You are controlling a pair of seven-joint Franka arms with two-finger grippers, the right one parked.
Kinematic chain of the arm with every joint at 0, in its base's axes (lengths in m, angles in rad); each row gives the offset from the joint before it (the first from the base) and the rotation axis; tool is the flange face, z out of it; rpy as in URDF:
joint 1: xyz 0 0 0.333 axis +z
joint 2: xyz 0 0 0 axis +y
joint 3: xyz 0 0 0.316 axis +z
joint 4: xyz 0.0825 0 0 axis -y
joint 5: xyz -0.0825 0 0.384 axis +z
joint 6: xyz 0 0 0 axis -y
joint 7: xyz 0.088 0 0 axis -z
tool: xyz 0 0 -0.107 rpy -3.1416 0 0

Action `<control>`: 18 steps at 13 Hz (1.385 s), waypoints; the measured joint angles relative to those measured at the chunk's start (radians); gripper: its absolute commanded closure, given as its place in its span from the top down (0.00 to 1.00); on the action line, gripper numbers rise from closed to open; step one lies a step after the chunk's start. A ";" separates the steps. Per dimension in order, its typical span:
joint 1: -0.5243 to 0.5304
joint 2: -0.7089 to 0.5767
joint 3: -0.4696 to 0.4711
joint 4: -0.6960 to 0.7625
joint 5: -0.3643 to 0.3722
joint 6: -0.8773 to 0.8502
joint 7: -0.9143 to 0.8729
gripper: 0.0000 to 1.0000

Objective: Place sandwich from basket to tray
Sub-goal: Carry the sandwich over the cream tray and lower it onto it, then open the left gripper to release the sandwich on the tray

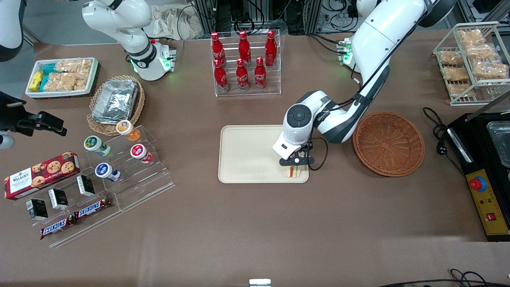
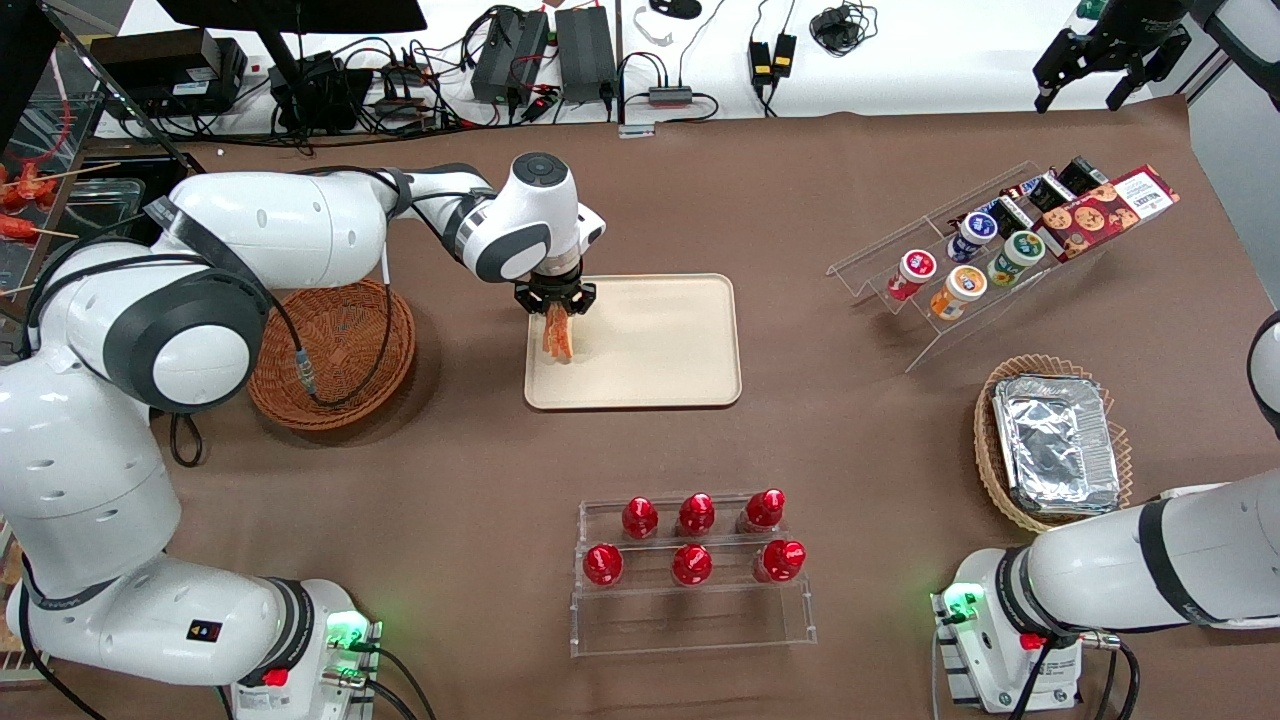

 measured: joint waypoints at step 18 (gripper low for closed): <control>-0.007 0.003 0.000 0.028 0.042 -0.002 -0.049 1.00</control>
